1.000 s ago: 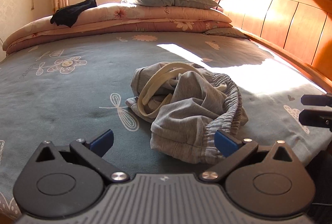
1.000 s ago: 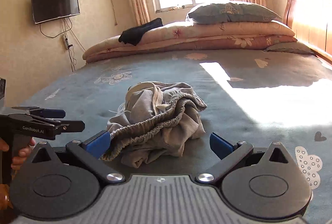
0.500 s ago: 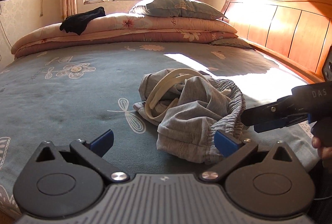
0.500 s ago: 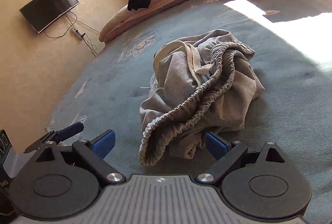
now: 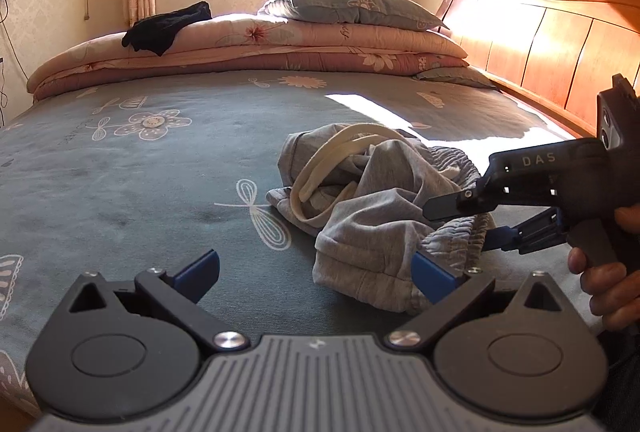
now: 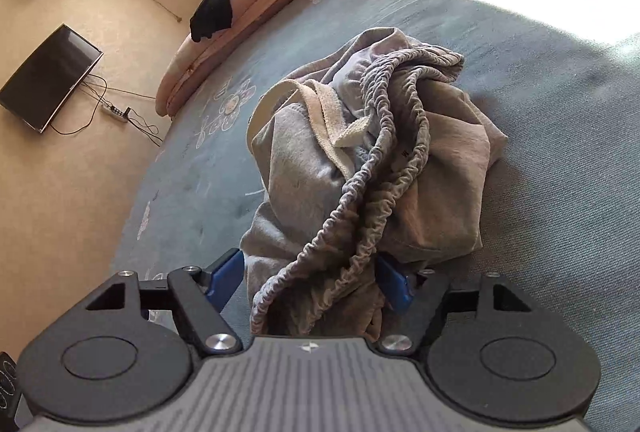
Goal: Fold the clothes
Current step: 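Grasp the elastic cuff of the grey sweatpants with the right gripper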
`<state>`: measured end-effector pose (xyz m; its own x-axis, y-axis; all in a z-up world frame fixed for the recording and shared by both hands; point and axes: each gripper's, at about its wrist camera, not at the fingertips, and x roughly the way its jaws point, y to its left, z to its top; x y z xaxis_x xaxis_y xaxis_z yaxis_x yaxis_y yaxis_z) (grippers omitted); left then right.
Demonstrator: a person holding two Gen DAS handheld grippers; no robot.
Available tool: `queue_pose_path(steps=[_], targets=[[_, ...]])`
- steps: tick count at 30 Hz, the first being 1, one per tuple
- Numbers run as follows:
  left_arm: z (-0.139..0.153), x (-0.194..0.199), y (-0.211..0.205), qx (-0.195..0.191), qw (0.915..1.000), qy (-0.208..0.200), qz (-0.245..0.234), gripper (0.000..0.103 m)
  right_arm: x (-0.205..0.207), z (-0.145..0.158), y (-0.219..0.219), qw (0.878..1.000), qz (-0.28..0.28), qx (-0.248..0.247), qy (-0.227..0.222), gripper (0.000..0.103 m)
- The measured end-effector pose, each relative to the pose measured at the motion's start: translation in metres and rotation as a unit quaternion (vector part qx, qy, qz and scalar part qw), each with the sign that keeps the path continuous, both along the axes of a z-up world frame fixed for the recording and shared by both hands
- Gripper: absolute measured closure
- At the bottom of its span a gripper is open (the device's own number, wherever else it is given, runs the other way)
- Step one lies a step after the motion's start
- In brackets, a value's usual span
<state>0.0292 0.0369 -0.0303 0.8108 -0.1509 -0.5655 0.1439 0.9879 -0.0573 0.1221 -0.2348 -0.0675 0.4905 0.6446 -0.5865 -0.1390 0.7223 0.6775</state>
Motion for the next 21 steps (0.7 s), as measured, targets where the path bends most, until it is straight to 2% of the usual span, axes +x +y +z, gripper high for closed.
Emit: queue_pose_path(steps=[2,7,10,12,15,17,20,21], targets=[[-0.001,0.002,0.003,-0.007,1.0,0.005,-0.004,0.002,0.0,-0.002,0.005,1.0,-0.005,-0.009,0.0,0.044],[-0.005,0.011,0.008,-0.01,0.9997,0.022,0.001,0.002,0.001,-0.006,0.009,1.0,-0.019,-0.024,0.004,0.049],[-0.007,0.013,0.009,-0.015,0.9995,0.029,-0.003,0.001,0.001,-0.008,0.013,0.999,-0.026,-0.032,0.007,0.048],[-0.008,0.014,0.009,-0.016,0.9994,0.03,-0.003,0.001,0.002,-0.01,0.015,0.999,-0.033,-0.036,0.012,0.042],[-0.009,0.014,0.01,-0.016,0.9993,0.034,-0.005,0.001,-0.002,-0.006,0.024,0.997,-0.027,-0.073,-0.003,0.042],[-0.009,0.014,0.011,-0.015,0.9992,0.038,-0.006,0.001,-0.007,0.0,0.028,0.995,-0.021,-0.089,-0.023,0.056],[-0.01,0.014,0.012,-0.014,0.999,0.042,-0.002,0.001,-0.015,0.012,0.03,0.991,-0.02,-0.121,-0.052,0.069],[-0.01,0.014,0.013,-0.014,0.999,0.043,-0.002,0.001,-0.017,0.017,0.03,0.989,-0.019,-0.134,-0.064,0.071]])
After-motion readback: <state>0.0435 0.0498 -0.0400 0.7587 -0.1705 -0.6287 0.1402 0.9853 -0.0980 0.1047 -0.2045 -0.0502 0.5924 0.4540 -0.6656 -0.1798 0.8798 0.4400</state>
